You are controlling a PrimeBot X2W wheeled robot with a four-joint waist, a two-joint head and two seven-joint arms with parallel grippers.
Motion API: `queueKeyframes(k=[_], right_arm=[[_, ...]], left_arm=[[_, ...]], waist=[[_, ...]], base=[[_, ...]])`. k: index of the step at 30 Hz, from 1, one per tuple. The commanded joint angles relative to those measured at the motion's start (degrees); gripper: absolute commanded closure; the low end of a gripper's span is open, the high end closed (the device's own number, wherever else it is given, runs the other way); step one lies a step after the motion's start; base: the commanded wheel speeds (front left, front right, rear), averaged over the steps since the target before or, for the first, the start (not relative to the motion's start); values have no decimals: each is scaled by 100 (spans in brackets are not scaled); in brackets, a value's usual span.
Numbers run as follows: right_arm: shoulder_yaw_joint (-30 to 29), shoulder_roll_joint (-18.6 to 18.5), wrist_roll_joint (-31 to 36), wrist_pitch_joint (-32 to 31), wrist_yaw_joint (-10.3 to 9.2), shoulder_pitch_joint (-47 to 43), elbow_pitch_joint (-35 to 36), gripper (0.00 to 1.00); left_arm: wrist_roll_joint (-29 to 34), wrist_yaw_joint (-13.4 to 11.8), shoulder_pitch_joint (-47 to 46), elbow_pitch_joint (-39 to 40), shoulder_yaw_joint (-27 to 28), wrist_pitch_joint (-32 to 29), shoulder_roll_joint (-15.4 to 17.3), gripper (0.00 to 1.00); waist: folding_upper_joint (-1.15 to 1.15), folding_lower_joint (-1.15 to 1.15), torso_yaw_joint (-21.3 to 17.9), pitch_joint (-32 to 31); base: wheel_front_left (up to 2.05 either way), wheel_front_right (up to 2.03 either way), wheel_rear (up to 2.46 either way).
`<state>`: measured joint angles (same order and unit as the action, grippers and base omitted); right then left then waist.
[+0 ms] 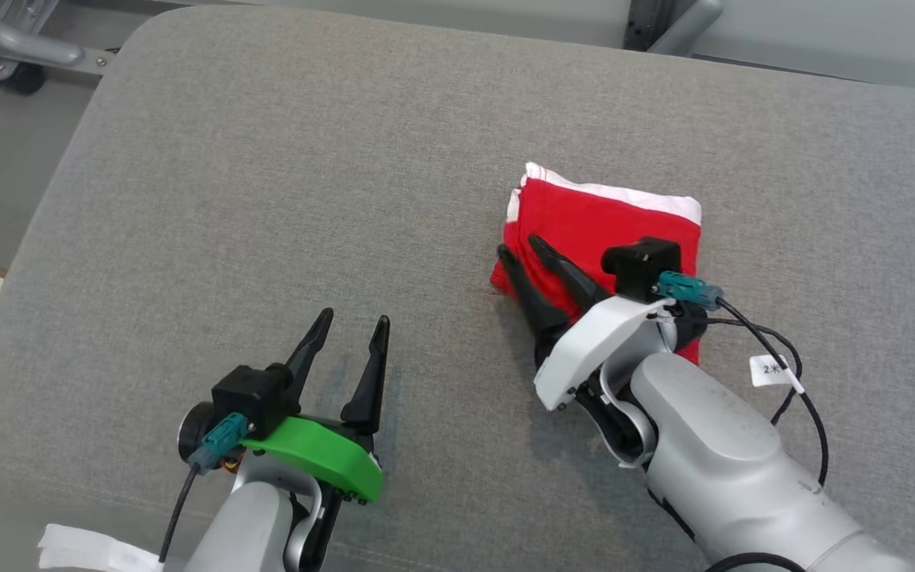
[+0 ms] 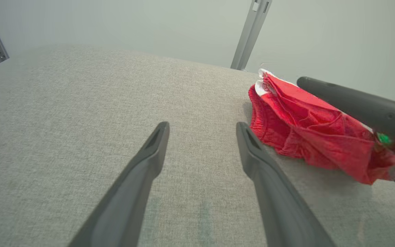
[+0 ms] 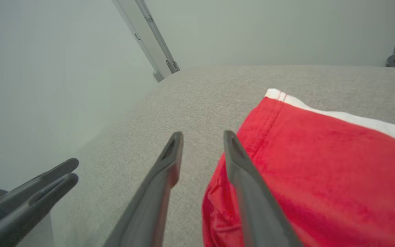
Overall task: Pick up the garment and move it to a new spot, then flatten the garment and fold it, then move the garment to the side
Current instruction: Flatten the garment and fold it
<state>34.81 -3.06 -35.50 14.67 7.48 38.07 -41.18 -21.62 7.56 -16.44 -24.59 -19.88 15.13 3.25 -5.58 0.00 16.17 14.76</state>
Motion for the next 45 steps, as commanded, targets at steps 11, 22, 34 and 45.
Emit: queueKeyframes(k=[11,22,34,45], right_arm=[[-863,-16,594,50,-1,-312,702,0],[-2534,-129,1839,51,0,-1431,1221,0],[-3298,-12,2543,52,-1,-2383,1894,0],[-3305,6,2550,52,-1,-2791,1998,0]], left_arm=[[273,-11,202,112,791,-4,68,0],[632,-11,414,296,1563,-5,27,0],[1126,-11,883,456,2055,-5,-6,0],[1222,-10,1336,517,2155,-5,-20,0]], waist=[[-1,0,-511,-89],[-1,0,-1277,-201],[-1,0,-1628,-516],[-1,0,-1639,-793]], base=[[0,0,0],[0,0,0],[0,0,0],[0,0,0]])
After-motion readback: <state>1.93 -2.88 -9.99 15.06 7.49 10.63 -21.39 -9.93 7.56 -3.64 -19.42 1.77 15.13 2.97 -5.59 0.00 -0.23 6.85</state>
